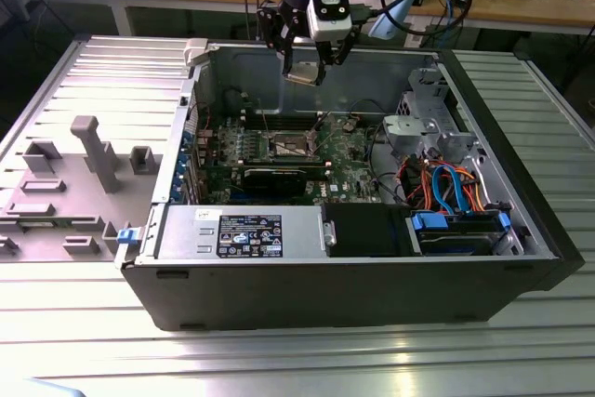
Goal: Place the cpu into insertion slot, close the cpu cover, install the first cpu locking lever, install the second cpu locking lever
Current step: 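Place the cpu into insertion slot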
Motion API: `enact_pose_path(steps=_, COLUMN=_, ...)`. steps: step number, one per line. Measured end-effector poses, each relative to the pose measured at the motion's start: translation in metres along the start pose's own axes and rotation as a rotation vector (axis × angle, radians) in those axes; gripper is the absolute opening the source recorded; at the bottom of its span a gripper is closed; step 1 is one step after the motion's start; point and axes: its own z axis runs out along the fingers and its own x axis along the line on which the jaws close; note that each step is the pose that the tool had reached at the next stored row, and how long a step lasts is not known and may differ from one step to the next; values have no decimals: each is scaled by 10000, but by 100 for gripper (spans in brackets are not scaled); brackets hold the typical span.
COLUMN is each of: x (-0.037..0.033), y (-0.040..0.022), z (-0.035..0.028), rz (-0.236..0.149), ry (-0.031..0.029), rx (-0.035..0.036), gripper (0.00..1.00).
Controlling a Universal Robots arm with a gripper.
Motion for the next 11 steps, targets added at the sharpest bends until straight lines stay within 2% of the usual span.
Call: enact_pose_path(steps=11, x=0, y=0, z=0, rz=105, ry=-9, rx=-2, gripper=55)
